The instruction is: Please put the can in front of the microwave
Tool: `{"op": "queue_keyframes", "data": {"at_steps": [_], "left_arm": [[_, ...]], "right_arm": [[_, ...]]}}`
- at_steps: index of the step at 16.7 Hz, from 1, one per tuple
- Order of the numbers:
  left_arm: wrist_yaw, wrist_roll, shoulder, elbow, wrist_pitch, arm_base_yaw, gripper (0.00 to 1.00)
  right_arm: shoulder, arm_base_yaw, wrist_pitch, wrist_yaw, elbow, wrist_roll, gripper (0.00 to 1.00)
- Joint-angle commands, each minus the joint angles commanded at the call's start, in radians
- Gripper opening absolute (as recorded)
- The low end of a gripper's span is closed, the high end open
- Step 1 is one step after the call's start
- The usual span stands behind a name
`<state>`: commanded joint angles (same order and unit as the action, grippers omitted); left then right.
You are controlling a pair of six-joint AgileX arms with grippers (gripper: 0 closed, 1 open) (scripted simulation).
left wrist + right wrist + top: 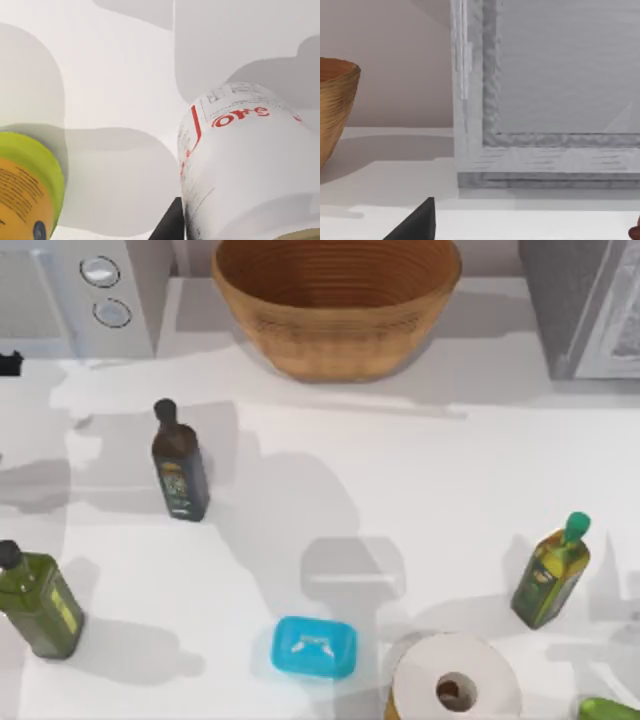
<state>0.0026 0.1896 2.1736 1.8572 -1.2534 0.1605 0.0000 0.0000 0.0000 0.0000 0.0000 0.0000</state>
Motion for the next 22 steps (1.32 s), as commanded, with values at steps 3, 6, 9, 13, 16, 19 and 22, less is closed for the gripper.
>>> {"op": "queue_keyframes", "data": {"at_steps": [3,6,9,13,16,19,22], "left_arm": [[0.000,0.000,0.000,0.000,0.000,0.000,0.90],[0.000,0.000,0.000,0.000,0.000,0.000,1.00],[0.000,0.000,0.000,0.000,0.000,0.000,1.00],[0.000,0.000,0.000,0.000,0.000,-0.001,1.00],[0.001,0.001,0.005,0.038,-0.039,-0.002,1.00],[0.000,-0.001,0.005,0.123,-0.125,-0.001,1.00],[0.000,-0.001,0.000,0.159,-0.158,-0.002,1.00]], "right_arm": [[0.000,0.000,0.000,0.000,0.000,0.000,1.00],[0.000,0.000,0.000,0.000,0.000,0.000,1.00],[0.000,0.000,0.000,0.000,0.000,0.000,1.00],[0.000,0.000,0.000,0.000,0.000,0.000,1.00],[0.000,0.000,0.000,0.000,0.000,0.000,1.00],[0.000,0.000,0.000,0.000,0.000,0.000,1.00],[0.000,0.000,0.000,0.000,0.000,0.000,1.00]]}}
